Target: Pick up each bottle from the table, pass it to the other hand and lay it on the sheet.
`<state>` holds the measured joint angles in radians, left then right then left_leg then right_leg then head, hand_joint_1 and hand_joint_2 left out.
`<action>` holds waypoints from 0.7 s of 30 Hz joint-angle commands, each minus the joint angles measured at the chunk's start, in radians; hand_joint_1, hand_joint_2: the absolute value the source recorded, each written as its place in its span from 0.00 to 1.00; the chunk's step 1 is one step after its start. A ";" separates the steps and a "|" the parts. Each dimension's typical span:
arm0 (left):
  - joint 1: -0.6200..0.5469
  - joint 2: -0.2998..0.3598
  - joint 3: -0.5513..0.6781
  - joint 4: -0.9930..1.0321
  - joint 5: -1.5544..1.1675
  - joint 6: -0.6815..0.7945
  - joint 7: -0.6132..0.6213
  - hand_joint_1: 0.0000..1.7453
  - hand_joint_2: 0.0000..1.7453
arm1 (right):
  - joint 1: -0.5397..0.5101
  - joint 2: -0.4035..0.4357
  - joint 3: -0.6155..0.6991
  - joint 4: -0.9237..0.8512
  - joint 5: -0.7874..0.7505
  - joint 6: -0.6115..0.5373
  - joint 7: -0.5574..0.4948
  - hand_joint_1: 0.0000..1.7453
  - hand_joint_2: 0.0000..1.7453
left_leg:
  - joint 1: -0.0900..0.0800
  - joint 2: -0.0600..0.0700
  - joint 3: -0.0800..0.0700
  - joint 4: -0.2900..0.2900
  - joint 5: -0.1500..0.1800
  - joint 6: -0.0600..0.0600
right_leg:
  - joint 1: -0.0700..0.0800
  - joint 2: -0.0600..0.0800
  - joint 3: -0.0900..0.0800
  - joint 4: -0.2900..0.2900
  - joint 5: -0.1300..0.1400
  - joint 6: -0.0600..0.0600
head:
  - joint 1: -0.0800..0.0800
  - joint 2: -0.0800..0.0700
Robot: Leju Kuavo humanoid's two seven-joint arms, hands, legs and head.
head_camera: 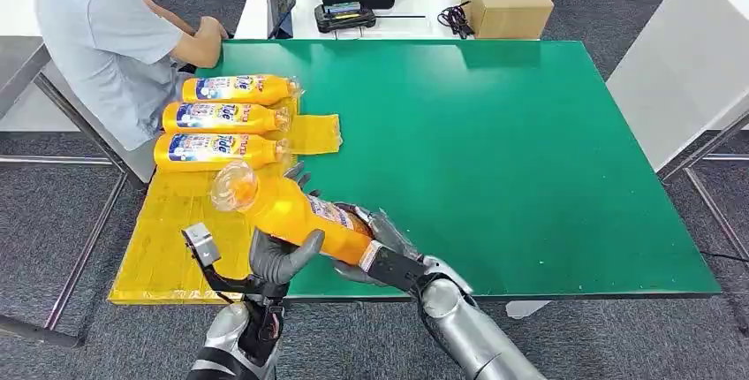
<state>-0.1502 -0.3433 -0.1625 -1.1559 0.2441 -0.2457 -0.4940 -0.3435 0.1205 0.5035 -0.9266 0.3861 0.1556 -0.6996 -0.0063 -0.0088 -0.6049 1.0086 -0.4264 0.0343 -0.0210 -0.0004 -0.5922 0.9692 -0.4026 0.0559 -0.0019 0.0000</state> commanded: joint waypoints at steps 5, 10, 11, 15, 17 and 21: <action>-0.070 -0.006 -0.006 0.068 0.002 -0.016 0.007 0.00 1.00 | -0.025 -0.018 0.077 0.050 -0.006 0.014 0.001 1.00 1.00 | 0.001 -0.001 0.002 0.000 -0.001 -0.002 | 0.001 -0.002 0.003 0.000 -0.001 -0.002 | 0.000 0.000; -0.058 -0.004 -0.017 0.042 -0.018 -0.027 -0.011 1.00 1.00 | -0.022 -0.022 0.065 0.056 -0.027 0.008 0.001 1.00 1.00 | 0.002 -0.002 0.003 0.001 -0.001 -0.002 | 0.002 -0.002 0.004 0.000 -0.002 -0.003 | 0.000 0.000; -0.057 -0.002 -0.019 0.035 -0.029 -0.024 -0.017 1.00 1.00 | -0.021 -0.021 0.058 0.053 -0.039 0.015 0.001 0.99 1.00 | 0.001 -0.001 0.002 0.000 -0.001 -0.002 | 0.001 -0.001 0.002 0.000 -0.001 -0.002 | 0.000 0.000; -0.047 -0.003 0.008 -0.001 -0.083 0.036 -0.025 1.00 1.00 | -0.013 -0.007 0.006 0.058 -0.035 0.004 0.002 0.00 1.00 | 0.002 -0.001 0.003 0.001 -0.002 -0.002 | 0.002 -0.002 0.004 0.000 -0.002 -0.003 | 0.000 0.000; -0.046 0.003 0.058 -0.044 -0.250 0.241 -0.059 1.00 1.00 | 0.002 -0.007 -0.023 0.039 0.036 -0.094 0.041 0.00 1.00 | 0.001 0.000 0.002 0.000 -0.001 -0.002 | 0.002 -0.001 0.003 0.000 -0.001 -0.002 | 0.000 0.000; -0.027 0.001 0.184 -0.151 -0.212 0.153 -0.015 1.00 1.00 | 0.038 -0.003 -0.111 0.014 0.063 -0.093 0.059 0.00 1.00 | 0.002 0.002 0.003 0.001 -0.002 -0.002 | 0.002 0.001 0.003 0.000 -0.002 -0.003 | 0.000 0.000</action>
<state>-0.1574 -0.3429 -0.1529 -1.1788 0.0861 -0.1249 -0.5337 -0.3321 0.1175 0.5073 -0.9216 0.3869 0.1193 -0.6820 -0.0061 -0.0089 -0.6053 1.0086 -0.4264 0.0343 -0.0208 -0.0004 -0.5922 0.9692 -0.4026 0.0559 -0.0023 0.0000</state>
